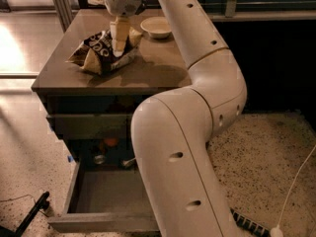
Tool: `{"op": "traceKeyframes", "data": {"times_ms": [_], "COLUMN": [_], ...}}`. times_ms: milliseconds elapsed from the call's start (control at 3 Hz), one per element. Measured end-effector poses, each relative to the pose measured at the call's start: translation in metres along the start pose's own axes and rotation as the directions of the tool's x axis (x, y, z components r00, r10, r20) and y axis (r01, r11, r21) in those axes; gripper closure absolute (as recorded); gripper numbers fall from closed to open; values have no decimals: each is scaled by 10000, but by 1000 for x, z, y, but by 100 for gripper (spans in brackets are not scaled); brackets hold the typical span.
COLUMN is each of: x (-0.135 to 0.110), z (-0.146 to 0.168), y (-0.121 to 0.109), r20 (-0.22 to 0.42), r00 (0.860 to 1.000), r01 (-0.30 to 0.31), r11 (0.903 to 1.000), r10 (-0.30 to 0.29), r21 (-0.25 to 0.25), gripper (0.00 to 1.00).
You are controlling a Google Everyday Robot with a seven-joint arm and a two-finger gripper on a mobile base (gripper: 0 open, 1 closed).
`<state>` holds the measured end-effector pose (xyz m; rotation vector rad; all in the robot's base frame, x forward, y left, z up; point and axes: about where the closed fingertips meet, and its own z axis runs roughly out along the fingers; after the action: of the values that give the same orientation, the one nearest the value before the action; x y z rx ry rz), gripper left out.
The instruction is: Place brown chip bag into middle drawer
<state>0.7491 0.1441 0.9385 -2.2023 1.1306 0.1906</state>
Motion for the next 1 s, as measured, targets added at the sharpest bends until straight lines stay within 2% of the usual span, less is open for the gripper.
{"op": "traceKeyframes", "data": {"times_ms": [667, 1000], "x": [-12, -11], "z": [33, 37], "y": [2, 1], "r20": [377, 397], "r00": [9987, 9988], "r01": [357, 318], "r11": [9981, 9984], "r10": [-338, -299], "r21": [-512, -476], "gripper": [0, 0]}}
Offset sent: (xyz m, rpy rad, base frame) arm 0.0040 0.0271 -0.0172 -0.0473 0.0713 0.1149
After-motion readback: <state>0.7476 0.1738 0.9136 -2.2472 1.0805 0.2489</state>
